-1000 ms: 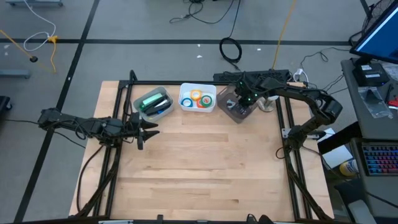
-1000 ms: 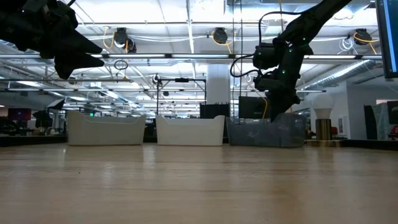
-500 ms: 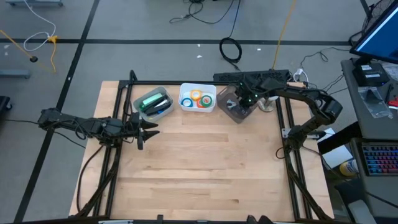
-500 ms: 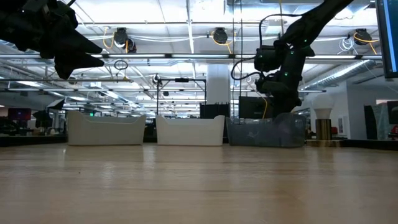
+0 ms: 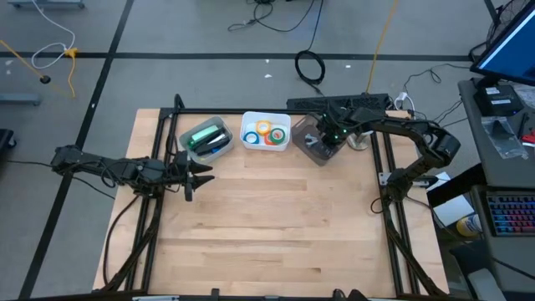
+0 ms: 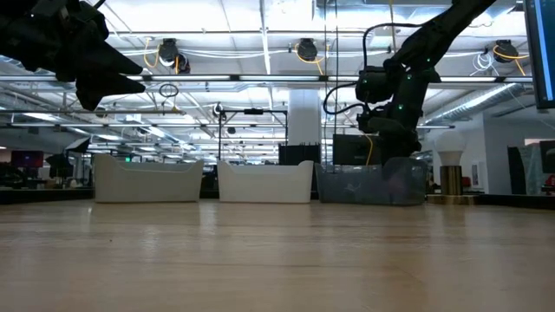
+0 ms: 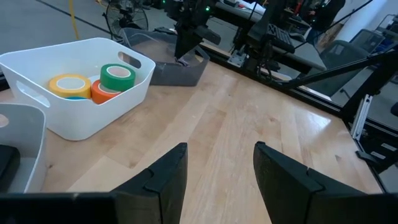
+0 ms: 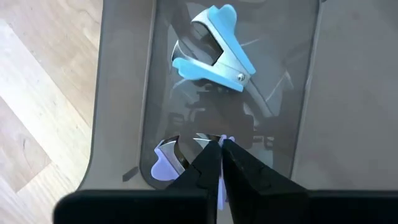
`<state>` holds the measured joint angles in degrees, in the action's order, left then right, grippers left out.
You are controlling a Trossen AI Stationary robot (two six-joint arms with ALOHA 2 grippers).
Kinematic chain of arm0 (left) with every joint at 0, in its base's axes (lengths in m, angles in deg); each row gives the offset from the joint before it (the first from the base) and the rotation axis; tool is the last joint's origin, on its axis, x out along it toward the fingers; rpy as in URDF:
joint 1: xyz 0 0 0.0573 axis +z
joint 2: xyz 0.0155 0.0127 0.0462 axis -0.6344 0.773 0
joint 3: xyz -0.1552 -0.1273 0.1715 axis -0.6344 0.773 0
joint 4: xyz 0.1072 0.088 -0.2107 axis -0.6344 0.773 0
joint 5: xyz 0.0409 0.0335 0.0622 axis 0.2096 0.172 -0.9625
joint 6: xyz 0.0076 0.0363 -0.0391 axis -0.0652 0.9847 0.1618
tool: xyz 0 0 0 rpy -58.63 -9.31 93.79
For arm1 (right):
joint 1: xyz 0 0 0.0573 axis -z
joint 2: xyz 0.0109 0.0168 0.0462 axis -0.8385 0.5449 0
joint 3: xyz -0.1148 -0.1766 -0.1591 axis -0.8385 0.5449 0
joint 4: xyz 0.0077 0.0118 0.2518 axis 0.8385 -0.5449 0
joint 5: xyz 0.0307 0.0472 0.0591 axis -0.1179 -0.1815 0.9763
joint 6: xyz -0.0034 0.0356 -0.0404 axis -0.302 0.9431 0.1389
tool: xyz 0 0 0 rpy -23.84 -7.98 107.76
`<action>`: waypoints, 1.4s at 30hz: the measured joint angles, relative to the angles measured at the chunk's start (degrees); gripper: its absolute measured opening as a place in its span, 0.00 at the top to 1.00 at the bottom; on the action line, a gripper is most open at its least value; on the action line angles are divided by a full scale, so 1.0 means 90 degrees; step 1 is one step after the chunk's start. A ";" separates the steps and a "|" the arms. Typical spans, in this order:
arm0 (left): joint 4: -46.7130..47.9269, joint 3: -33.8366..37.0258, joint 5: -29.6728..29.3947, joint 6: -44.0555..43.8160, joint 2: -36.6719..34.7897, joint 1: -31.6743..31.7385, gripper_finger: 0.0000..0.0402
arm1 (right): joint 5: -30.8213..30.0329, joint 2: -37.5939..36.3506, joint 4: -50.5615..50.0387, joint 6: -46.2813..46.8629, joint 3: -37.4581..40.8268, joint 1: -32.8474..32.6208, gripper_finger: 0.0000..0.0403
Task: Pick and place Stapler, Stapler remover, tape
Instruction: Put the purple staple remover into the black bin, then return to Home Position
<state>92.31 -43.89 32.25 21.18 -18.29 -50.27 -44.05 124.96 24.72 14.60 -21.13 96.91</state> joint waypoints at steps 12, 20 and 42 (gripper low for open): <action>0.0000 0.0000 0.0000 -0.0026 0.0000 -0.0002 0.55 | -0.0010 0.0000 0.0068 -0.0010 0.0000 0.0000 0.87; 0.0000 0.0000 0.0002 -0.0146 0.0000 0.0000 0.55 | 0.0254 -0.0797 0.0480 0.0026 0.0002 -0.0160 0.88; -0.0073 0.0000 0.0009 -0.0026 0.0000 -0.0002 0.55 | 0.0357 -0.4179 0.0146 0.0768 0.0426 -0.1347 0.93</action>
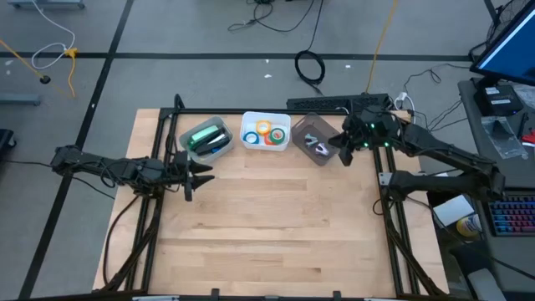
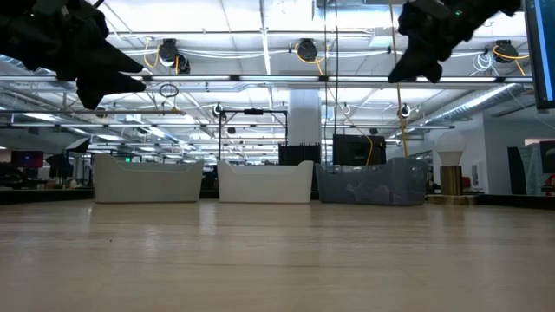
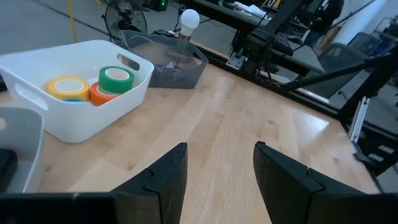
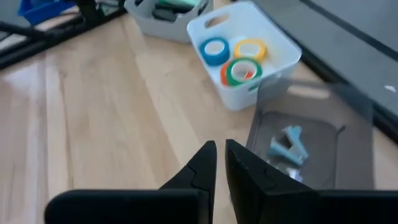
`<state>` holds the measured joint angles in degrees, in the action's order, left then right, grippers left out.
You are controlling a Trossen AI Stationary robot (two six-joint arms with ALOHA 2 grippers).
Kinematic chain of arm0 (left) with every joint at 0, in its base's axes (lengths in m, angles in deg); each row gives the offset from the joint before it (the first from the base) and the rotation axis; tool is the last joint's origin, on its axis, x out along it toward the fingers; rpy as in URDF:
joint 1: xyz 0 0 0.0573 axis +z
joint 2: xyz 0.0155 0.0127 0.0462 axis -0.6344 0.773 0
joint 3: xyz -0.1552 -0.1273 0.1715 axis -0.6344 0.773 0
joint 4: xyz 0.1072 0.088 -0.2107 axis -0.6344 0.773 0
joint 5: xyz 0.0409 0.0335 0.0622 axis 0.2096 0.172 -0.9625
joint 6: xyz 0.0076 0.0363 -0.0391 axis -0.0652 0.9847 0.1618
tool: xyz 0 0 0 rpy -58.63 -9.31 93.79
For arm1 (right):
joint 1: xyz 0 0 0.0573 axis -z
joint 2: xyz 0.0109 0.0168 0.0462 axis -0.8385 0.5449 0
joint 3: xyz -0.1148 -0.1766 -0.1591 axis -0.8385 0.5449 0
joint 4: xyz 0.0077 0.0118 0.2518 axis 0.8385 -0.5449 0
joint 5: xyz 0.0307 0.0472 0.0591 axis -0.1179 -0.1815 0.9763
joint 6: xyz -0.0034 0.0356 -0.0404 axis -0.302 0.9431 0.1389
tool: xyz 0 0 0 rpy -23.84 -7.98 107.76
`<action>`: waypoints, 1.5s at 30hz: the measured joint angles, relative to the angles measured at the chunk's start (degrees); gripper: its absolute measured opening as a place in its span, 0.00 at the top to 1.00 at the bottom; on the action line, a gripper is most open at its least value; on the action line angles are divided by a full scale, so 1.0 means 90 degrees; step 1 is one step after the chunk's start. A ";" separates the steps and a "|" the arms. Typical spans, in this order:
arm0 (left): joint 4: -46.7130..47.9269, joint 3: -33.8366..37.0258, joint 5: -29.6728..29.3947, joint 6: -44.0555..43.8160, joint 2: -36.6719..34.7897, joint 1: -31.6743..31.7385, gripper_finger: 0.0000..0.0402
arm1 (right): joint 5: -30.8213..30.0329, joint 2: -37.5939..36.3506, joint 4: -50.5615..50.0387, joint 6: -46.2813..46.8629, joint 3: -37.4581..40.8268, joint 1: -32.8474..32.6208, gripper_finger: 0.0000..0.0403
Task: Pick and place Stapler, Stapler remover, tape
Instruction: Return to Home Position
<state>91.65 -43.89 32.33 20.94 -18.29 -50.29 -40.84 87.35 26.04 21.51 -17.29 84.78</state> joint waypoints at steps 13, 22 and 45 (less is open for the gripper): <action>-0.0251 0.0000 0.0284 0.1284 -0.0829 -0.0001 0.55 | 0.0005 -0.2338 0.1030 0.0905 0.2153 -0.0531 0.93; 0.0505 0.0000 0.0112 0.1526 -0.1957 -0.0001 0.55 | -0.0057 -0.3729 0.0281 0.1020 0.2175 -0.0605 0.92; 0.1259 0.0002 -0.0033 0.1378 -0.2108 0.0002 0.55 | -0.0674 -0.5557 0.1495 0.1403 0.4091 -0.0603 0.93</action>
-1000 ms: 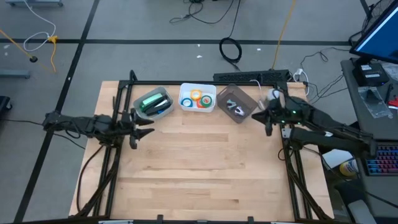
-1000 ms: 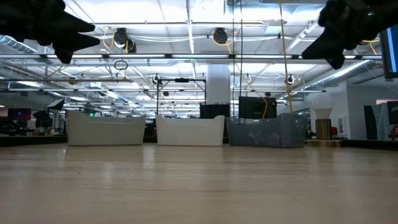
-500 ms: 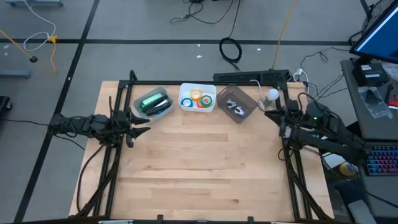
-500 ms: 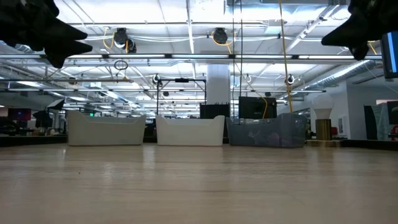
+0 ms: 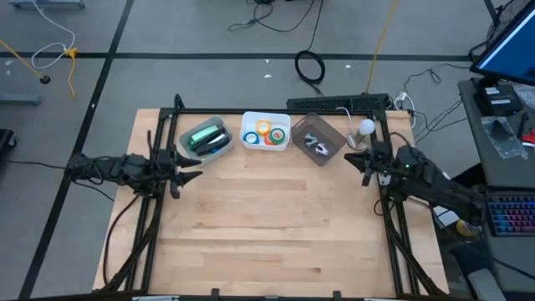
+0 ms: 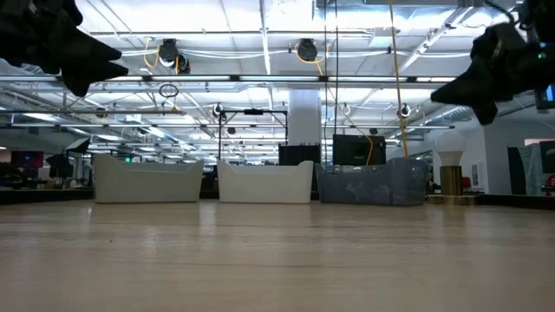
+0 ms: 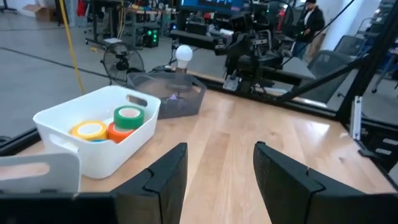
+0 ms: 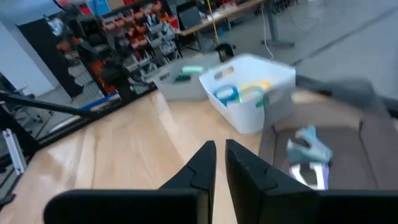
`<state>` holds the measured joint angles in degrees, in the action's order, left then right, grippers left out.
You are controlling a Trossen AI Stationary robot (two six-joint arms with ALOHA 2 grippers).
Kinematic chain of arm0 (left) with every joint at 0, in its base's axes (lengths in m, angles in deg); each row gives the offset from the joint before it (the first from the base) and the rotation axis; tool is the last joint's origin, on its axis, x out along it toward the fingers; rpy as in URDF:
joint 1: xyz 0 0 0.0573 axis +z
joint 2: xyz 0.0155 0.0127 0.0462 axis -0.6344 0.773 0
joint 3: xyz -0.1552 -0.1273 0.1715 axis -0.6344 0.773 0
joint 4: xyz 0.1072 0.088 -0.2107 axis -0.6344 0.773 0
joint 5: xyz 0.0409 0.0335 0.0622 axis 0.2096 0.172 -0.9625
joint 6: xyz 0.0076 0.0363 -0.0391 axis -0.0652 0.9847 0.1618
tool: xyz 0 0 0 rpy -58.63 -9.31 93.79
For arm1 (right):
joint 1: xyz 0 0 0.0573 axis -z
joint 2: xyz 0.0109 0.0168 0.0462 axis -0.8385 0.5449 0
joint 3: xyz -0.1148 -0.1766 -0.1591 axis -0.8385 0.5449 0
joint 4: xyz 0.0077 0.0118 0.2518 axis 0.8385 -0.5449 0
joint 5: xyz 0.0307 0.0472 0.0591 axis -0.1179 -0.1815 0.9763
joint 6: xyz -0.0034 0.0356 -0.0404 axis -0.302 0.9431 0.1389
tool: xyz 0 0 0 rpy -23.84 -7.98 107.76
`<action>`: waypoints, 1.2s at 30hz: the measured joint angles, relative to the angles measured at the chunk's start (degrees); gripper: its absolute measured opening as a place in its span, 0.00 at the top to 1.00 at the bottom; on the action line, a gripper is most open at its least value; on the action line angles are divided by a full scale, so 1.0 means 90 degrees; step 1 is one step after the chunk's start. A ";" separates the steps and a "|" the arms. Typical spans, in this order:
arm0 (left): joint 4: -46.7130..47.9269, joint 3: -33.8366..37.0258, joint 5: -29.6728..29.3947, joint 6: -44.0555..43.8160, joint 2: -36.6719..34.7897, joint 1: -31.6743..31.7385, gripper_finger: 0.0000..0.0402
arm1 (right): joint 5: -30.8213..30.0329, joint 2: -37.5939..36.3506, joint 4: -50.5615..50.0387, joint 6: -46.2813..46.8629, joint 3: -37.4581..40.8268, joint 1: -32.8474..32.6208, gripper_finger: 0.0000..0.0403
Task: Pick and place Stapler, Stapler remover, tape
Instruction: Return to Home Position
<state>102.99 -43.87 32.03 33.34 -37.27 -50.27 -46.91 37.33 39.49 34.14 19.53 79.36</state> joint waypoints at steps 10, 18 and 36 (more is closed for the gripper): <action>0.0107 0.0041 -0.0309 -0.0051 -0.0001 0.0000 0.55 | -0.0016 -0.0001 -0.0037 0.0008 0.0592 0.0002 0.93; -0.1411 0.1168 -0.0309 -0.0072 -0.0002 0.0000 0.55 | -0.0047 0.0001 -0.0060 -0.0030 0.0595 0.0002 0.93; -0.2233 0.1375 0.0025 0.0044 0.0083 -0.0002 0.55 | -0.0006 0.0001 0.0699 -0.0233 0.0999 0.0002 0.92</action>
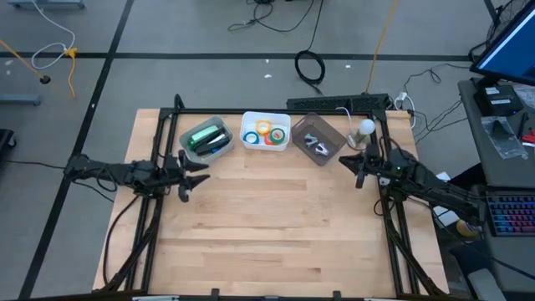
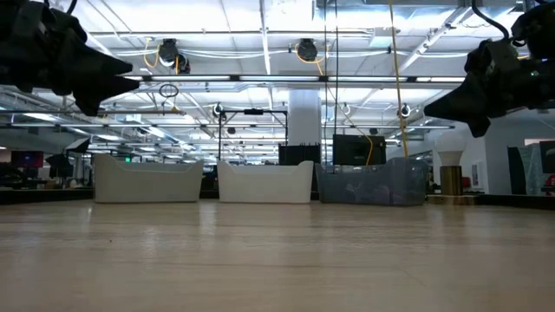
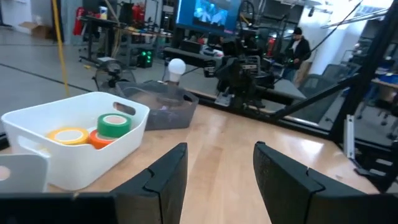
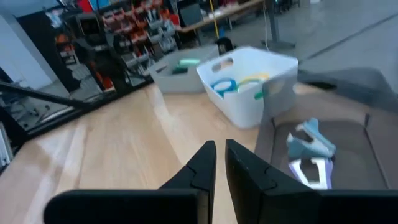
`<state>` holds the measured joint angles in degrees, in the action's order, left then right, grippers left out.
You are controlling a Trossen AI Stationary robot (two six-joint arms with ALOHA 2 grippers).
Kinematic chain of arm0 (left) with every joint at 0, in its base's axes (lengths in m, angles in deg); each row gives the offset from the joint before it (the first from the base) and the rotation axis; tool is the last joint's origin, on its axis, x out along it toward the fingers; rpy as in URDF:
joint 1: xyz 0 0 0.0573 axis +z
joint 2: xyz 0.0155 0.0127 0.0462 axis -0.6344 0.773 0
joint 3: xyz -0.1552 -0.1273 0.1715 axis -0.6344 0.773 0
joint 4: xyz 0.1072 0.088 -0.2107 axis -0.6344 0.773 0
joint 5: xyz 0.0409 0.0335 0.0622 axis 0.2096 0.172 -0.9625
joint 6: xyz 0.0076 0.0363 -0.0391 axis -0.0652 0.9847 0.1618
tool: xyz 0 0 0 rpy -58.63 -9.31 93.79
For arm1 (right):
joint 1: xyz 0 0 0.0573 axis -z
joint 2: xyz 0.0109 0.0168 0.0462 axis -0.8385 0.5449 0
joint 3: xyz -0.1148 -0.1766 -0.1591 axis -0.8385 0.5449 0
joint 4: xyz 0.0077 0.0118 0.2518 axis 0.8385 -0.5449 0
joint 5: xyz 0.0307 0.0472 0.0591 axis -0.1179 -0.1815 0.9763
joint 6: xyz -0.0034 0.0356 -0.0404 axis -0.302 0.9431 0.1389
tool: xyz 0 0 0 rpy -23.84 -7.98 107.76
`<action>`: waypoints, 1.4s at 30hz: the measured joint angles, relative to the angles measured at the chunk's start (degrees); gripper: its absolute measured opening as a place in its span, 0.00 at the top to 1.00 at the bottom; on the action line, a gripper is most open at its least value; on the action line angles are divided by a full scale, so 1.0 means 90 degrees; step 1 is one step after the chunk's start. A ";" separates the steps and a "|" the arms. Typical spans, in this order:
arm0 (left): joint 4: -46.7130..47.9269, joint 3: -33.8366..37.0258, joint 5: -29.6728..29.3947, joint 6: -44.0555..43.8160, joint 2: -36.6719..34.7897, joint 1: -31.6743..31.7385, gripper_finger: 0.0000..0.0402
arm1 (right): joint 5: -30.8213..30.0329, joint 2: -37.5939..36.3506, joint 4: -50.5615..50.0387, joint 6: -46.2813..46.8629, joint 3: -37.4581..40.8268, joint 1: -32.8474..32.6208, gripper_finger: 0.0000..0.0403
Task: Pick and place Stapler, Stapler remover, tape
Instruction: Return to Home Position
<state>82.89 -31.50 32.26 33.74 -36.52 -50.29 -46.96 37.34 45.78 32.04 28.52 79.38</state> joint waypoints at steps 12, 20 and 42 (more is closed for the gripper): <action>-0.0040 0.0000 0.0242 -0.0214 0.0000 0.0002 0.55 | 0.0889 0.0000 0.0057 -0.0338 0.0038 -0.0002 0.93; -0.0039 0.0000 0.0237 -0.0209 0.0000 0.0001 0.55 | 0.0996 0.0000 0.0716 -0.0942 0.0043 0.0000 0.93; -0.0039 0.0000 0.0222 -0.0201 0.0000 0.0001 0.55 | 0.0488 0.0002 0.1086 -0.1557 0.0067 0.0002 0.93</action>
<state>82.54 -31.50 34.26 31.94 -36.52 -50.28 -42.57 37.36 55.56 18.02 29.12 79.40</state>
